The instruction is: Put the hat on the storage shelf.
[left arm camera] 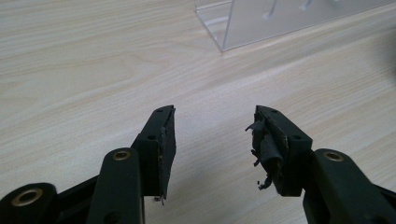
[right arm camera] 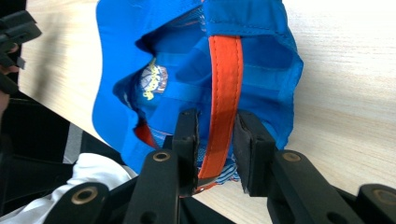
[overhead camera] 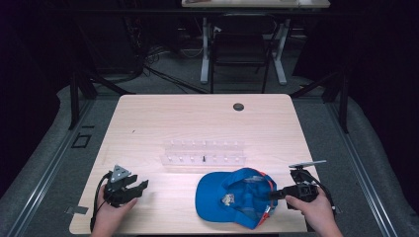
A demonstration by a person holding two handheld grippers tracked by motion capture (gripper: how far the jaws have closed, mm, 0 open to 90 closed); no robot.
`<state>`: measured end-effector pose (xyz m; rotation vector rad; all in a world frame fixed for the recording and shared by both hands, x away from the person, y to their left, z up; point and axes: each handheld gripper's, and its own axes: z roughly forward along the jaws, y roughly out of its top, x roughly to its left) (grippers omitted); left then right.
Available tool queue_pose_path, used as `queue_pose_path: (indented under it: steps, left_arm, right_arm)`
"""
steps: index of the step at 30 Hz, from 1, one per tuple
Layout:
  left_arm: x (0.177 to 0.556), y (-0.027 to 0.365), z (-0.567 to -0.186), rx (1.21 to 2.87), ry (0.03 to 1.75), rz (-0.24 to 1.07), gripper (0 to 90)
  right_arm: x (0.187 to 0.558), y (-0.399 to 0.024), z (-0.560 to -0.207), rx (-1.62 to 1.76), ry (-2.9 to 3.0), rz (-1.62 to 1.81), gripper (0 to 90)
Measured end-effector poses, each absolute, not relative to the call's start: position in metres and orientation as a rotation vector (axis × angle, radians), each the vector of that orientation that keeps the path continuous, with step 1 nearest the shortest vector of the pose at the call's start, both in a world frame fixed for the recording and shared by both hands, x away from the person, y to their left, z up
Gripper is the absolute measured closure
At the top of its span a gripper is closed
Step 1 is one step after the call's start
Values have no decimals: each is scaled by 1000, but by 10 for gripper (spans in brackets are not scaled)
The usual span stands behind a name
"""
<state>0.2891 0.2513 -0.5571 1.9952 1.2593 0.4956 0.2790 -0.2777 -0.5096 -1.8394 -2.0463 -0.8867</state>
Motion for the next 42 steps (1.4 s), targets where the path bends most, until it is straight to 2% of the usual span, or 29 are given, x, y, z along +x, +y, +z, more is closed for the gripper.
queue_pose_path:
  steps: [12,24,42]
  left_arm:
    - [289,251,-557,1992,1262,498,493]
    - [289,251,-557,1994,1260,501,493]
    - [289,251,-557,1995,1260,497,493]
  right_arm:
    - [282,-275,-497,-1799,-2051,-878,768]
    - [285,-271,-480,-1843,-2077,-818,777]
    - [298,-262,-426,-1890,-2141,-652,777]
